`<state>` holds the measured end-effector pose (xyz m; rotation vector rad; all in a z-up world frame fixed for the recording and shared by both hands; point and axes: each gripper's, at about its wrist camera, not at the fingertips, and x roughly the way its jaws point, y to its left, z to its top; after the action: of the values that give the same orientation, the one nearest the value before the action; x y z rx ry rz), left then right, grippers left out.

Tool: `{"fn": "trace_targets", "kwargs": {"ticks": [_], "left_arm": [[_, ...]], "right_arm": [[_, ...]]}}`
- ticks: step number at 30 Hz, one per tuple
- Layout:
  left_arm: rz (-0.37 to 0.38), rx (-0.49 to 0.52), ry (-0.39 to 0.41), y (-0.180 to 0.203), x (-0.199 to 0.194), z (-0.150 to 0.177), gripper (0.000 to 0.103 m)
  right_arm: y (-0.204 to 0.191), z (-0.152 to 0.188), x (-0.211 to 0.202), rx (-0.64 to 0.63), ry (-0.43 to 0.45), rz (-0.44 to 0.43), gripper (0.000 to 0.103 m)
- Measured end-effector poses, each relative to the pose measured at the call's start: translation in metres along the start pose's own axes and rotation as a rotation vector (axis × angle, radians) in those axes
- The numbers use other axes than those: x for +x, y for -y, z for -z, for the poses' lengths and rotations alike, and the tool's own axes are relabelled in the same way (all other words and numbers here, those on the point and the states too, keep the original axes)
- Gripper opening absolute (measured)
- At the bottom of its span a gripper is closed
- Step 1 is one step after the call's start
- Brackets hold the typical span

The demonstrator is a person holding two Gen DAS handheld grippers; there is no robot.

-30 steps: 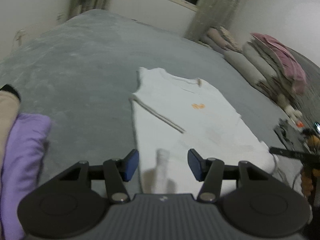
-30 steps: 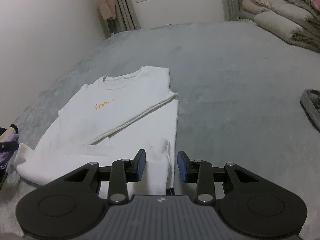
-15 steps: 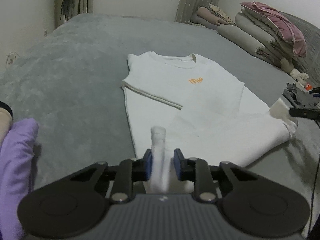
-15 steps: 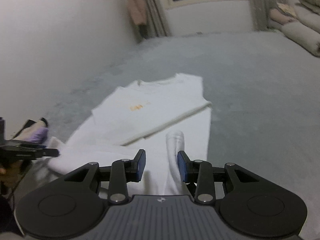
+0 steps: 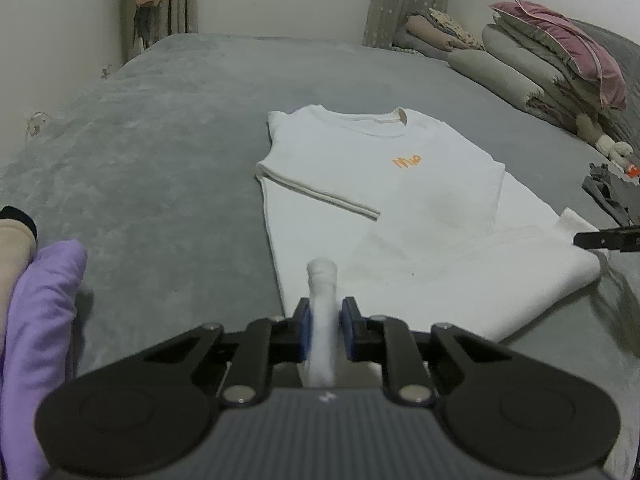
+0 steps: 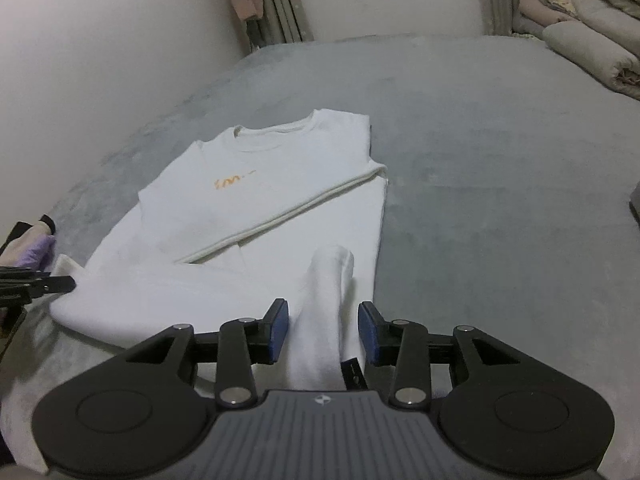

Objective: Fold clothes

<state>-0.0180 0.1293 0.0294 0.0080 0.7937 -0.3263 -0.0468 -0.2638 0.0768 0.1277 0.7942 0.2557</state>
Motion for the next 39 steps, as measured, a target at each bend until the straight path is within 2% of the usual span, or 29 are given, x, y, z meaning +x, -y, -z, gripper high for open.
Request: {"fn": "trace_targets", "kwargs": {"ticks": [3,6,9,15,21,25,31,39], "left_arm": [[-0.007,-0.004,0.025,0.001,-0.004,-0.001,0.010],[-0.015,-0.002,0.048,0.002,-0.008,-0.002,0.010],[-0.023,0.002,0.062,0.005,-0.008,-0.004,0.010],[-0.045,-0.035,0.078,0.002,-0.008,-0.008,0.010],[-0.071,-0.057,0.093,0.002,-0.008,-0.013,0.008],[-0.085,-0.070,0.102,0.000,-0.007,-0.014,0.008],[-0.115,-0.056,0.101,0.003,-0.001,-0.015,0.008],[-0.173,-0.038,0.064,0.011,0.013,-0.015,0.008]], "right_arm": [[0.001,-0.002,-0.001,0.019,0.022,0.014,0.036],[0.001,-0.003,-0.007,0.028,0.051,0.011,0.014],[-0.002,-0.004,-0.010,0.008,0.071,0.023,0.008],[0.000,-0.006,-0.010,0.025,0.093,0.043,0.007],[-0.014,-0.010,-0.004,-0.054,0.123,0.145,0.005],[-0.020,-0.012,-0.008,-0.083,0.163,0.174,0.005],[-0.023,-0.009,0.002,-0.129,0.126,0.236,0.005],[-0.022,-0.010,0.014,-0.132,0.100,0.267,0.005]]}}
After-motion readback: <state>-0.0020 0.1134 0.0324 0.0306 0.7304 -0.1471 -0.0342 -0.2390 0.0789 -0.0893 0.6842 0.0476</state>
